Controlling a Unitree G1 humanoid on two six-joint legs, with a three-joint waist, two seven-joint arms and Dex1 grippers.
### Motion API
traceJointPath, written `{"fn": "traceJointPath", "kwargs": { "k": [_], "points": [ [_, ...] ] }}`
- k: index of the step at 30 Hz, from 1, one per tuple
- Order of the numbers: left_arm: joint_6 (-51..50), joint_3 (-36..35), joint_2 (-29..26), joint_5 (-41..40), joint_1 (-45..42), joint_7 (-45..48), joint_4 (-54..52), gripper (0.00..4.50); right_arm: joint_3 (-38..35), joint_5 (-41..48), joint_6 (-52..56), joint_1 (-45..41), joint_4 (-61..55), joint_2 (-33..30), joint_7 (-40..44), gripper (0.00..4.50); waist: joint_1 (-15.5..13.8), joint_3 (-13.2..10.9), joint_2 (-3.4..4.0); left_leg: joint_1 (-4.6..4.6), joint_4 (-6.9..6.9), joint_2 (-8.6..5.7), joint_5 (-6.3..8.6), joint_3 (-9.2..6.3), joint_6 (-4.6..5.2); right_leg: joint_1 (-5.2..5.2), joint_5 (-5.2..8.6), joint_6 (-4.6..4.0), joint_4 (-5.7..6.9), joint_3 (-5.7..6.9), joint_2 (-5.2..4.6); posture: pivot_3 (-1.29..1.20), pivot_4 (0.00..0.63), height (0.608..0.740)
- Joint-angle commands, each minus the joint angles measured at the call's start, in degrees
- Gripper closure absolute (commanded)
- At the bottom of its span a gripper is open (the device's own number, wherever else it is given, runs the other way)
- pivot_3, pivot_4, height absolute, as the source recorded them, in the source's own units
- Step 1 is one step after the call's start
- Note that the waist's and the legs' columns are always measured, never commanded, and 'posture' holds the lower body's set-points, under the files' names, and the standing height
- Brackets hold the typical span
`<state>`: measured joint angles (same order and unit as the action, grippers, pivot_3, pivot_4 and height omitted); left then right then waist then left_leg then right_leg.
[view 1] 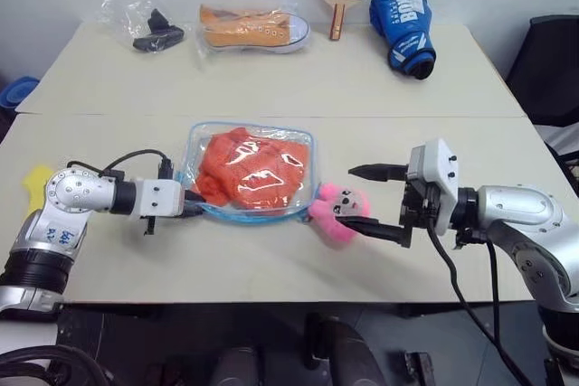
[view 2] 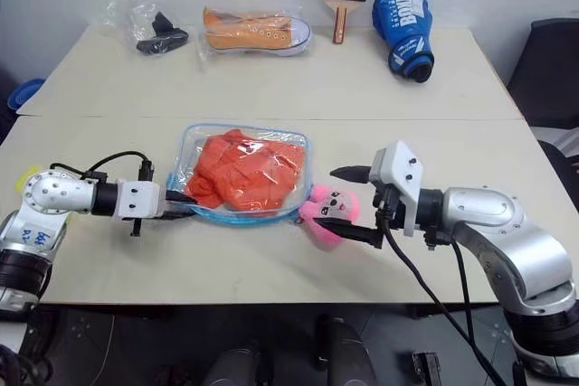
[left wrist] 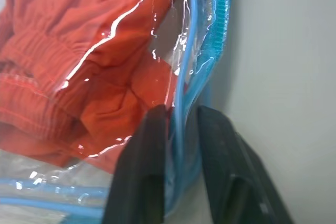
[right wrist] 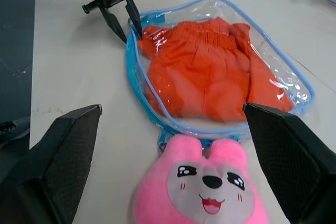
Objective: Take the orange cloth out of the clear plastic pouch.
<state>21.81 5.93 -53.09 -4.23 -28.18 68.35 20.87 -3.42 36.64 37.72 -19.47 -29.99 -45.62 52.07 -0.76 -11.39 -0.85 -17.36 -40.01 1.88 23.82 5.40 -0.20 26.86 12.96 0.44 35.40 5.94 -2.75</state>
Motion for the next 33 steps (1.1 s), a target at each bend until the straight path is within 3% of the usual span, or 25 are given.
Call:
{"fn": "traceJointPath", "kwargs": {
  "k": [1, 4, 8, 11, 14, 18, 29, 33],
  "points": [
    [-5.98, -4.35, -2.33, -2.51, 2.34, -1.43, -6.43, 1.97, -1.82, -1.22, -1.70, 1.01, -1.18, -1.90, 0.39, 0.00, 0.09, 0.00, 0.00, 0.00, -0.01, 0.00, 0.00, 0.00, 0.00, 0.00, 0.00, 0.00, 0.00, -0.01, 0.00, 0.00, 0.150, 0.740],
    [-25.92, -10.37, -5.67, -14.48, 7.67, 0.76, -18.17, 1.11, -0.87, -5.73, -4.33, 3.44, 0.55, -3.03, -0.31, 0.00, 0.43, 0.00, -0.02, -0.01, 0.00, 0.01, 0.00, 0.00, 0.00, 0.00, 0.00, 0.00, 0.00, -0.02, 0.00, 0.00, 0.150, 0.740],
    [-53.06, -19.07, -11.04, -35.29, 13.21, 2.47, -33.42, 1.11, 0.75, -8.44, -4.24, 5.39, 1.59, -1.37, -3.26, 0.00, 0.87, -0.02, -0.05, -0.04, 0.00, 0.02, 0.00, -0.03, -0.02, 0.01, 0.01, 0.01, -0.04, -0.06, 0.00, 0.00, 0.150, 0.740],
    [-61.93, -22.79, -12.20, -43.57, 14.70, 1.22, -40.59, 1.11, 3.83, -10.63, -4.56, 6.91, 1.82, 0.68, -4.94, 0.00, 0.86, -0.02, -0.04, 0.03, 0.00, 0.00, -0.01, -0.02, -0.06, -0.03, 0.02, 0.01, -0.07, -0.10, -0.01, 0.00, 0.150, 0.740],
    [-64.42, -22.78, -11.80, -45.09, 13.99, -0.52, -43.73, 1.11, 7.12, -12.68, -5.50, 7.38, 3.06, 3.17, -5.76, 0.00, 0.85, -0.02, -0.03, 0.13, 0.00, -0.02, -0.06, -0.02, -0.19, -0.15, 0.05, -0.03, -0.17, -0.17, 0.06, 0.00, 0.150, 0.740],
    [-65.40, -21.76, -11.02, -44.85, 12.35, -2.16, -44.38, 1.09, 8.40, -13.55, -5.85, 7.01, 4.75, 4.96, -5.48, 0.88, 0.84, -0.02, -0.03, 0.17, 0.01, -0.06, -0.14, -0.01, -0.33, -0.27, 0.10, -0.11, 0.01, -0.36, 0.19, 0.00, 0.150, 0.740],
    [-63.06, -18.70, -9.93, -40.90, 10.12, -2.19, -42.33, 1.09, 7.35, -14.12, -6.81, 7.18, 5.38, 5.33, -5.32, 4.49, 0.87, -0.02, -0.03, 0.18, 0.04, 0.01, -0.10, 0.04, -0.43, -0.22, 0.16, -0.20, 0.05, -0.41, 0.29, 0.00, 0.150, 0.740],
    [-62.66, -18.25, -9.30, -40.12, 9.62, -2.04, -42.02, 1.09, 6.13, -13.70, -6.39, 6.64, 4.85, 4.74, -5.07, 4.49, 0.90, -0.02, -0.03, 0.19, 0.04, 0.01, -0.10, 0.04, -0.43, -0.22, 0.16, -0.19, 0.05, -0.42, 0.30, 0.00, 0.150, 0.740]
  ]
}}
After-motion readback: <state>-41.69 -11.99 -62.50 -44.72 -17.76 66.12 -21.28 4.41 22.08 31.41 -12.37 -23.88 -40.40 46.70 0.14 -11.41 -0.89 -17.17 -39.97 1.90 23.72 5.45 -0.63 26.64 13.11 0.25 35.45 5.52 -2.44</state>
